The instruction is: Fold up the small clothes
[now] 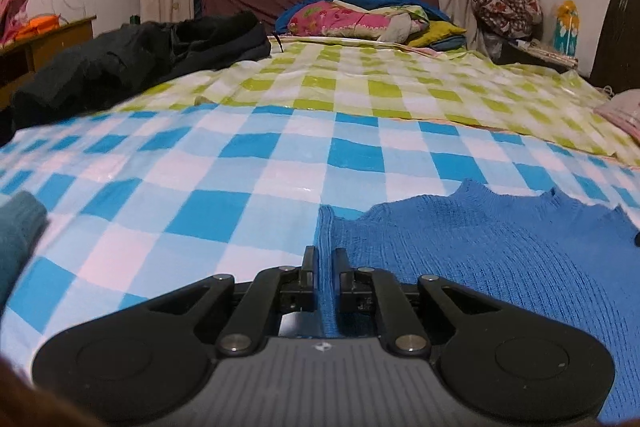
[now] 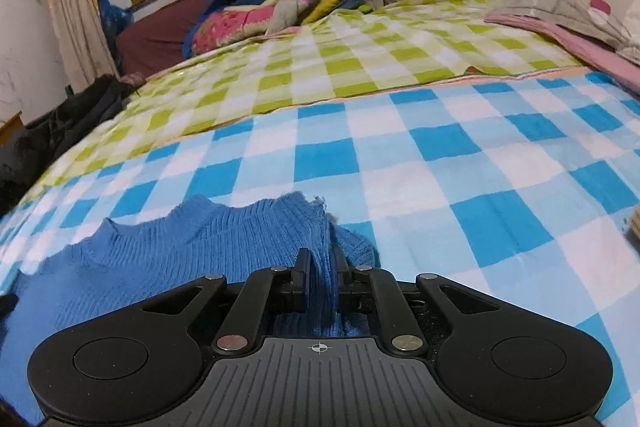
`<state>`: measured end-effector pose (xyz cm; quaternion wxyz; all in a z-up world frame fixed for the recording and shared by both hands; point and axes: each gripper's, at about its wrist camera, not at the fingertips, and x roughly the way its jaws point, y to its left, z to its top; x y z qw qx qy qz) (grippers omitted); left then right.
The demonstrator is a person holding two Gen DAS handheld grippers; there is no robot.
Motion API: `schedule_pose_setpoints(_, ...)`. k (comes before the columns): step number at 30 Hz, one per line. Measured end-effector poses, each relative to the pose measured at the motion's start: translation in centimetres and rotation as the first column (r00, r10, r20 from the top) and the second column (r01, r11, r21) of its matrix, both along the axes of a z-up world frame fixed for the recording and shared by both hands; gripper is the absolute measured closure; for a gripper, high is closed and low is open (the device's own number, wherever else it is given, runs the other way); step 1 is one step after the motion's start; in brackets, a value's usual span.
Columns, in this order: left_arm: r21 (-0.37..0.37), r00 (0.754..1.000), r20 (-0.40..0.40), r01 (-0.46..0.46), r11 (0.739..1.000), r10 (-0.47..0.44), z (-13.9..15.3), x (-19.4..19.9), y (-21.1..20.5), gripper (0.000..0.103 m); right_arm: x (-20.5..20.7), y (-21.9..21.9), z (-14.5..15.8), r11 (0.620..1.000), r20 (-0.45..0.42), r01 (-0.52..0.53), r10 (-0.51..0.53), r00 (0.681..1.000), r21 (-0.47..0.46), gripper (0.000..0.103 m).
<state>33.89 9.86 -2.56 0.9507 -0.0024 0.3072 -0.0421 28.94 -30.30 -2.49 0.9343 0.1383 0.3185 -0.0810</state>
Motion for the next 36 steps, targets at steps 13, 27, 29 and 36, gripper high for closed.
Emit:
schedule_pose_setpoints(13, -0.067, 0.998, 0.058, 0.009, 0.998, -0.005, 2.9, -5.0, 1.3, 0.087, -4.8, 1.5, 3.5, 0.999, 0.104, -0.035, 0.038, 0.994, -0.034, 0.085)
schedule_pose_setpoints(27, -0.133, 0.999, -0.026, 0.017, 0.991, -0.02, 0.1, -9.6, 1.6, 0.082, -6.5, 1.1, 1.6, 1.0, 0.021, -0.014, 0.015, 1.0, -0.026, 0.085)
schedule_pose_setpoints(29, -0.15, 1.0, -0.026, 0.008, 0.989, -0.012, 0.1, -10.3, 2.1, 0.082, -6.8, 1.9, 2.5, 0.999, 0.044, -0.033, 0.034, 0.998, -0.037, 0.085)
schedule_pose_setpoints(36, -0.2, 0.999, -0.043, -0.006, 0.98, -0.003, -0.6, -12.1, 3.6, 0.082, -6.3, 6.7, 3.7, 0.987, 0.032, -0.148, 0.15, 0.988, -0.06, 0.085)
